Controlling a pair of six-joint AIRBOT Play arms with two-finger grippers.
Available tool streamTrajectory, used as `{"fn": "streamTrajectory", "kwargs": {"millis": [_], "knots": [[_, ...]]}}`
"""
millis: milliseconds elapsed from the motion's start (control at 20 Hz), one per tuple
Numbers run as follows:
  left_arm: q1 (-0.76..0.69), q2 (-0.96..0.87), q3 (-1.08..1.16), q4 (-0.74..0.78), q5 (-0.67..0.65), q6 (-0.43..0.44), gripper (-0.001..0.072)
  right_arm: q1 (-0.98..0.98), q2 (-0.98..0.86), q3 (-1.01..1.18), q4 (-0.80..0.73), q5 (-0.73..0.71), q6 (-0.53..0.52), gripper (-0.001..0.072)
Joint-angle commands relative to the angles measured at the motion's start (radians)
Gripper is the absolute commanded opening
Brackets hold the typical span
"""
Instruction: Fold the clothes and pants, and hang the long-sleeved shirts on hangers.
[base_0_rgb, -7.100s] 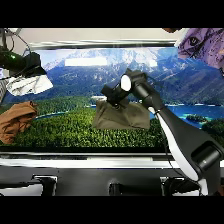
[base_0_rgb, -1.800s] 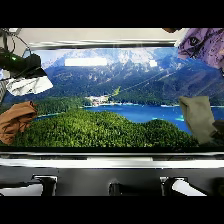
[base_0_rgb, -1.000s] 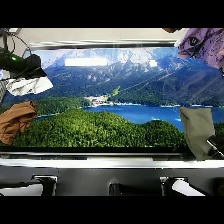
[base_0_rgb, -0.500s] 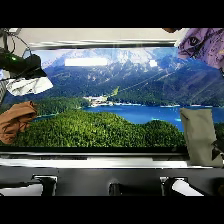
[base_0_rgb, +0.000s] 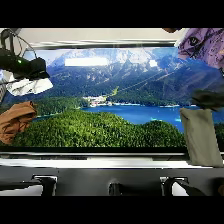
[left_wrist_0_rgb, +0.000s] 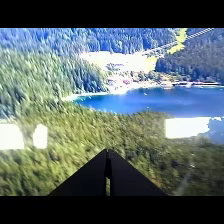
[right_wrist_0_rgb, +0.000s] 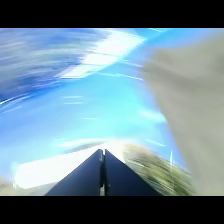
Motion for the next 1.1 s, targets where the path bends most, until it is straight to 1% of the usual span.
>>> {"fn": "streamTrajectory", "kwargs": {"millis": [0, 150, 300, 500, 1050], "knots": [[-0.066, 0.077, -0.089, 0.116, 0.087, 0.068, 0.0015, 0.313, 0.021, 0.017, 0.023, -0.050, -0.117, 0.0029], [-0.079, 0.216, -0.266, 0.116, 0.182, 0.076, 0.0016, 0.484, 0.027, 0.017, -0.060, -0.048, -0.107, 0.0029], [-0.078, 0.310, -0.360, 0.139, 0.233, 0.078, 0.0017, 0.540, 0.028, 0.017, -0.087, -0.047, -0.098, 0.0029], [-0.078, 0.327, -0.360, 0.146, 0.212, 0.078, 0.0018, 0.539, 0.028, 0.017, -0.100, -0.048, -0.098, 0.0030], [-0.080, 0.319, -0.360, 0.146, 0.225, 0.078, 0.0018, 0.540, 0.028, 0.017, -0.100, -0.048, -0.098, 0.0030]]}}
